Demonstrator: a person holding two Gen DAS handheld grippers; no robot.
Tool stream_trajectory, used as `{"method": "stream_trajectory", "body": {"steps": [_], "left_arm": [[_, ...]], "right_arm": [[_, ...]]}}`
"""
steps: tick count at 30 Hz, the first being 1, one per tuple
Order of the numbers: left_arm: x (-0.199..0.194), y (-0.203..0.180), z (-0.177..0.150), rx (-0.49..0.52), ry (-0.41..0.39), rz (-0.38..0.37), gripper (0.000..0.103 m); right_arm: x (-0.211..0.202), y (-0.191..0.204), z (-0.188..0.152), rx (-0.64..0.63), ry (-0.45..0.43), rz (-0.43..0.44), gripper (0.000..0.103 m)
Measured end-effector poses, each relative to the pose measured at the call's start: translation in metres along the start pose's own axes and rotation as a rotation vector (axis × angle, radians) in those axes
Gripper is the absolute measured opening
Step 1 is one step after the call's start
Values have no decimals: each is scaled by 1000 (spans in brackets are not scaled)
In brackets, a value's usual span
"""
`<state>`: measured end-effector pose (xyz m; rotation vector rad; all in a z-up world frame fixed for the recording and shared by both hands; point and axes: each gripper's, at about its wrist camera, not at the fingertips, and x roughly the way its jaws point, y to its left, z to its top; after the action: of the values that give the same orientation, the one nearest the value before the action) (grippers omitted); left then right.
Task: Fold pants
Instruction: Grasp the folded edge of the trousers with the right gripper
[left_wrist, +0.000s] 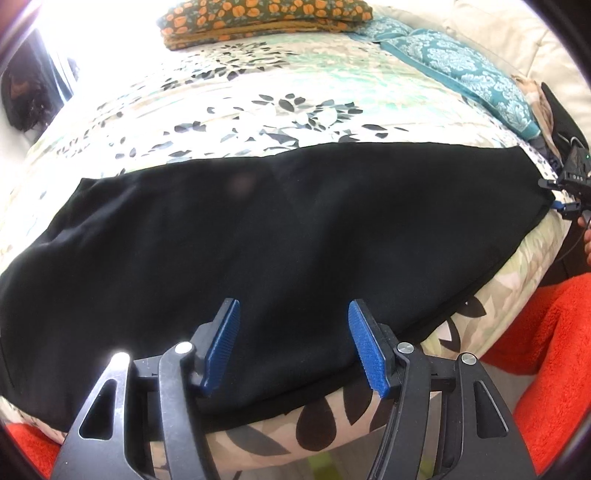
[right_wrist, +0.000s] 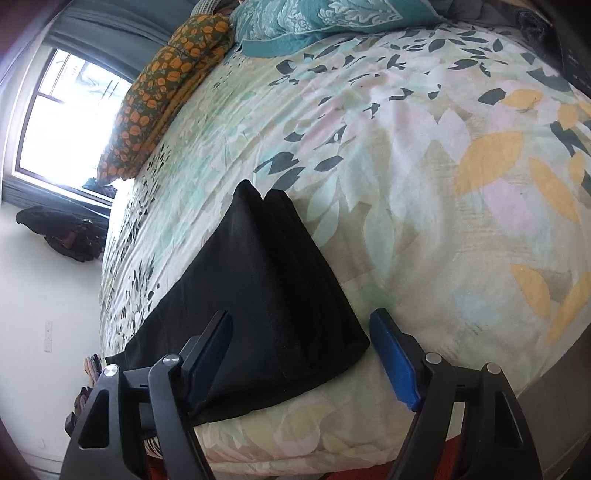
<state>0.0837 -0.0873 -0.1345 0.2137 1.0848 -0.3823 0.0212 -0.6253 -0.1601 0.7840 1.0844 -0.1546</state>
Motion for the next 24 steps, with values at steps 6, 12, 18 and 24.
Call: {"method": "stream_trajectory", "body": {"steps": [6, 12, 18, 24], "left_arm": [[11, -7, -10, 28, 27, -26, 63], [0, 48, -10, -196, 9, -52, 64], [-12, 98, -25, -327, -49, -21, 64], [-17, 128, -42, -390, -68, -13, 64]], "right_arm": [[-26, 9, -11, 51, -73, 125, 23], [-50, 103, -47, -76, -128, 305, 22], [-1, 226, -102, -235, -69, 362, 22], [78, 325, -169, -358, 45, 350, 22]]}}
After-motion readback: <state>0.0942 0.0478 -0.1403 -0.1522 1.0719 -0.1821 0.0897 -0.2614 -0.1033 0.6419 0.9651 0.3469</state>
